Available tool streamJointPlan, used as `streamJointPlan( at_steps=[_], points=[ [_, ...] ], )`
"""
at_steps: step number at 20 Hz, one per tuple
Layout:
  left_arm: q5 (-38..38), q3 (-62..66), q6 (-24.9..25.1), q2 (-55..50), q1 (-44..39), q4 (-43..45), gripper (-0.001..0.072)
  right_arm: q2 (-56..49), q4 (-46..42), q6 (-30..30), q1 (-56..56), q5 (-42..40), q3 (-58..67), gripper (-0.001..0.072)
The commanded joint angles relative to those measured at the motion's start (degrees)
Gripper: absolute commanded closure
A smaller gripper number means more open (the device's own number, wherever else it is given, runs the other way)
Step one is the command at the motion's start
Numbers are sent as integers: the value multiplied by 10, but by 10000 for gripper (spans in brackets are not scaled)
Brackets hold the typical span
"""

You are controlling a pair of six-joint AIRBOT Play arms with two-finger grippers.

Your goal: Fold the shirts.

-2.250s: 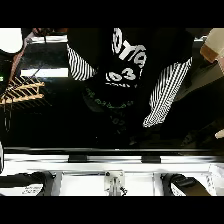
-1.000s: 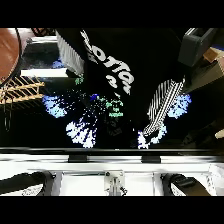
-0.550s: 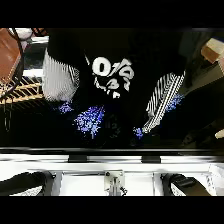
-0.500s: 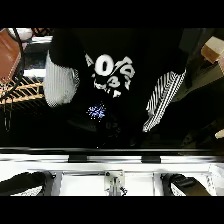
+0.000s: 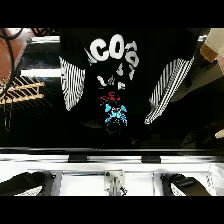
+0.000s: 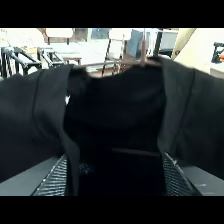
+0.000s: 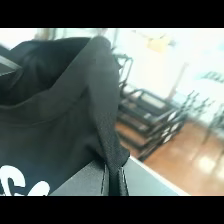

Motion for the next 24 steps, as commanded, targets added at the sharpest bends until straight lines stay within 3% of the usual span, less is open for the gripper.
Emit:
streamJointPlan(
  at_steps=[1, 5, 7, 10, 12, 14, 17, 24],
  points=[
    [12, 0, 2, 14, -9, 0, 3, 0, -43, 0, 0, -79, 1, 644],
    [24, 0, 6, 34, -35, 0, 4, 0, -121, 22, 0, -136, 1, 644],
    [20, 0, 6, 38, -40, 0, 4, 0, -203, 70, 0, -163, 1, 644],
    [-3, -2, 6, 38, -38, 0, 4, 0, -395, 184, 0, -174, 1, 644],
    [-22, -3, 6, 36, -38, 3, 4, 0, -578, 306, -2, -174, 1, 644],
    [-41, -3, 6, 35, -35, 11, 4, 3, -697, 415, -28, -168, 1, 644],
    [-47, -3, 6, 35, -34, 23, 4, 12, -716, 470, -106, -130, 1, 644],
    [-47, -3, 6, 35, -34, 71, 4, 41, -716, 474, -262, -98, 1, 644]
  ],
)
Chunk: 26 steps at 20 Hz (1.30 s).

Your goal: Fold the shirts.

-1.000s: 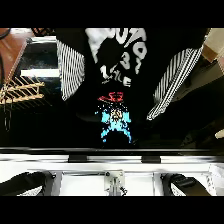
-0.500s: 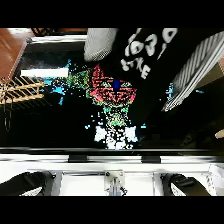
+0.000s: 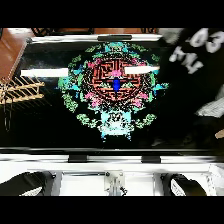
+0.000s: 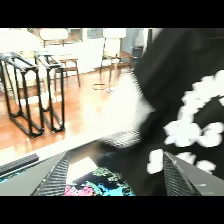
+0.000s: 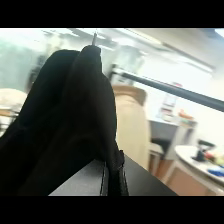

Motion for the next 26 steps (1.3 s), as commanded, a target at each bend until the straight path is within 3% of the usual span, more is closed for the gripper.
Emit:
streamJointPlan(
  at_steps=[1, 5, 11, 16, 23, 26],
  points=[
    [-2, 0, 0, 0, 2, 27, 5, 13, -16, 16, -74, 23, 0, 644],
    [-2, 0, 0, 0, 5, 27, 5, 18, -16, 18, -140, 25, 0, 644],
    [-2, 0, -2, -2, 15, 30, 4, -16, -9, 117, -224, -31, 0, 644],
    [-3, 0, -2, -2, 14, 31, 4, -78, -16, 116, -225, -150, 0, 644],
    [-6, 0, -2, -2, 14, 31, 4, -139, -35, 109, -279, -212, 0, 644],
    [-42, 0, -2, -2, 13, 31, 4, -142, -35, 97, -323, -233, 0, 644]
  ],
)
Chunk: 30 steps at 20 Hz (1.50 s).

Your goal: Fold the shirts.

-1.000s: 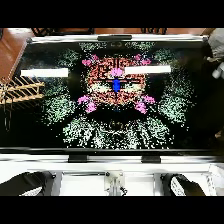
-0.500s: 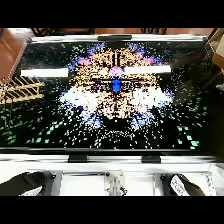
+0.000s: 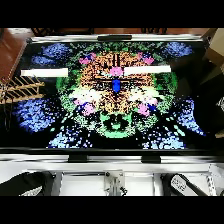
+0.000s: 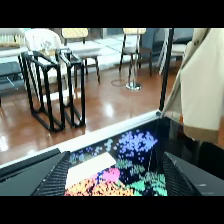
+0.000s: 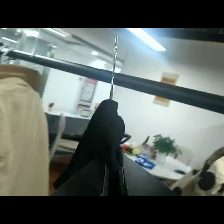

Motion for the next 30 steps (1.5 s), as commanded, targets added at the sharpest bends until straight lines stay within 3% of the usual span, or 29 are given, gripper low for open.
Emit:
streamJointPlan(
  at_steps=[1, 11, 16, 27, 28, 29, 30],
  points=[
    [-35, 0, 0, 0, -1, 0, 4, -12, -1, -11, -51, -30, 0, 644],
    [-57, 0, -16, 1, -1, -2, 4, -26, 5, -13, -167, -85, 0, 644],
    [-62, 0, -45, 2, -2, -2, 4, -41, 20, -9, -206, -85, 0, 643],
    [-102, 0, -46, 2, -2, -2, 5, -71, 24, -4, -206, -35, 0, 641],
    [-102, 0, -46, 1, -2, -2, 4, -71, 24, -4, -205, -36, 0, 627],
    [-102, 0, -46, 0, -2, -2, 4, -71, 24, -4, -205, -45, 0, 522],
    [-102, 0, -46, -1, -2, -2, 4, -70, 25, -3, -205, -61, 0, 259]
  ],
)
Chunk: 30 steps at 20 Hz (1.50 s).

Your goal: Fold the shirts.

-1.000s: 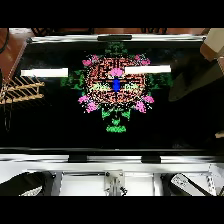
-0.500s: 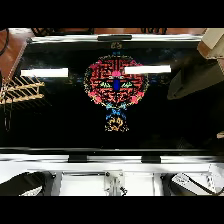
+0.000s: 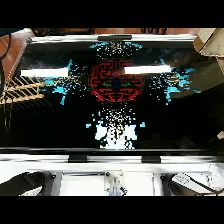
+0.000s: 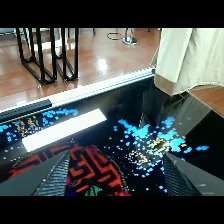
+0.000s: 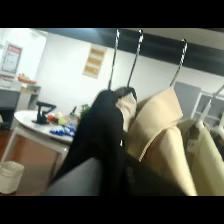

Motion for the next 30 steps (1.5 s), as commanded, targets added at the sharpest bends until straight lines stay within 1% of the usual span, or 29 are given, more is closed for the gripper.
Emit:
streamJointPlan(
  at_steps=[1, 3, 5, 10, 13, 14, 15, 16, 17, 18, 19, 20, 21, 22, 23, 24, 25, 26, 28, 30],
  points=[
    [-2, -2, 0, -2, 0, 0, 5, 4, 10, 7, 1, -9, 0, 196],
    [-8, -9, 0, -2, 0, 0, 4, 23, 41, 9, 8, 8, 0, 196],
    [-17, -16, 0, -3, 2, 1, 4, 46, 72, 9, 19, 52, 0, 199],
    [-17, -16, 0, -8, 2, 3, 4, 119, 100, 8, 84, 245, 0, 198],
    [-18, -17, 0, -14, 2, 3, 5, 161, 133, 8, 128, 395, 0, 198],
    [-23, -16, 0, -17, 2, 9, 6, 174, 150, 8, 142, 464, 0, 198],
    [-43, -16, 0, -20, 2, 28, 22, 181, 167, 3, 154, 530, 0, 198],
    [-81, -16, 0, -25, 2, 54, 99, 187, 195, -12, 166, 607, 0, 198],
    [-126, -17, 0, -32, 2, 81, 129, 186, 239, -27, 178, 701, 0, 198],
    [-180, -17, -5, -44, 2, 104, 129, 182, 298, -48, 188, 774, -10, 198],
    [-228, -17, -13, -58, 2, 124, 129, 180, 373, -71, 207, 824, -40, 198],
    [-275, -17, -13, -77, 6, 136, 128, 181, 435, -76, 236, 841, -80, 198],
    [-311, -17, -14, -98, 14, 136, 127, 181, 482, -70, 280, 839, -126, 198],
    [-347, -17, -18, -122, 25, 136, 126, 181, 497, -57, 330, 826, -168, 198],
    [-378, -17, -29, -147, 37, 136, 125, 180, 488, -40, 393, 803, -211, 198],
    [-406, -17, -56, -173, 50, 136, 124, 178, 460, -23, 458, 778, -249, 198],
    [-406, -23, -93, -192, 60, 135, 125, 172, 418, -4, 517, 764, -277, 198],
    [-392, -40, -129, -199, 64, 132, 125, 161, 369, 12, 572, 767, -293, 198],
    [-364, -83, -165, -191, 59, 132, 125, 127, 288, 13, 655, 786, -299, 197],
    [-341, -128, -165, -179, 46, 136, 125, 102, 264, 14, 697, 786, -299, 198]
  ],
)
